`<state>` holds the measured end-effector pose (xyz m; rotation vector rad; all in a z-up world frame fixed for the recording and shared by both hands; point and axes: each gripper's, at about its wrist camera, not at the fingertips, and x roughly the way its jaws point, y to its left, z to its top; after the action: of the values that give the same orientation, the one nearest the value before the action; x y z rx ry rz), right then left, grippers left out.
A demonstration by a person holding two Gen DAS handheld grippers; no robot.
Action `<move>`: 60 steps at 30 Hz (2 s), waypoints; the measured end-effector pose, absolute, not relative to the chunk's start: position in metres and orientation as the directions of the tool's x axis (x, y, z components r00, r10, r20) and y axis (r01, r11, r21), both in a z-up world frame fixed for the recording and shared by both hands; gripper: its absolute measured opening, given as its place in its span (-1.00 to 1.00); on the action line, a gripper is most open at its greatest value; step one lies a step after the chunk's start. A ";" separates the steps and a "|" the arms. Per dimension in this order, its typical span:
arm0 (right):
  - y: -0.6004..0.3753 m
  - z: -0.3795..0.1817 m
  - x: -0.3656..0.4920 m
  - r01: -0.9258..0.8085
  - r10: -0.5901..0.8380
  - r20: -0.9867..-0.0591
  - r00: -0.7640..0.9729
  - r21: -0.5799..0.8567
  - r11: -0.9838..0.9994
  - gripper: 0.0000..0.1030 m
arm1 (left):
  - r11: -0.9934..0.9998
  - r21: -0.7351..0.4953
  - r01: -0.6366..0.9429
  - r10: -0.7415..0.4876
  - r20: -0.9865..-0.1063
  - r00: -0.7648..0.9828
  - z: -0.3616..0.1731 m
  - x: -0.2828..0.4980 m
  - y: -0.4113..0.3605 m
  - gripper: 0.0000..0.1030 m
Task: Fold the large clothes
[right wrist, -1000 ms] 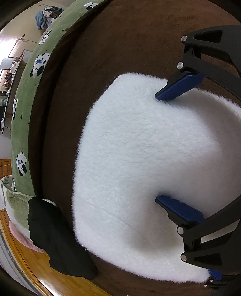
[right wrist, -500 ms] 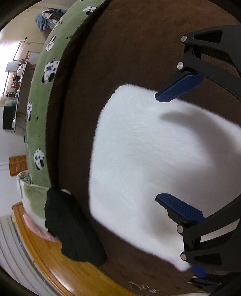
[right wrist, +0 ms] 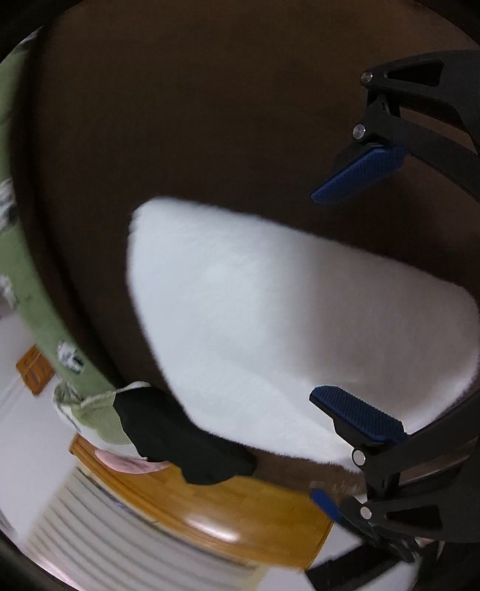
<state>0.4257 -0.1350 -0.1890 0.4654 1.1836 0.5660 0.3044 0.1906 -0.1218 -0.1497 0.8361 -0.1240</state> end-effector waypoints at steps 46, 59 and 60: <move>-0.092 -0.198 0.440 -0.227 0.653 -0.696 0.298 0.613 0.757 0.05 | 0.807 -0.587 0.068 -0.569 -0.741 0.356 -0.228 0.416 0.171 -0.16; -0.097 -0.114 0.405 -0.297 0.636 -0.690 0.346 0.562 0.772 -0.03 | 0.876 -0.466 0.126 -0.477 -0.795 0.374 -0.150 0.399 0.140 -0.20; -0.100 -0.107 0.399 -0.297 0.636 -0.687 0.351 0.563 0.772 -0.03 | 0.877 -0.461 0.135 -0.475 -0.795 0.377 -0.142 0.395 0.137 -0.20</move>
<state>0.3990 -0.0996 -0.1073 0.3706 1.0496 0.6220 0.3954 0.1366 -0.1418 -0.3460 1.1217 -0.3999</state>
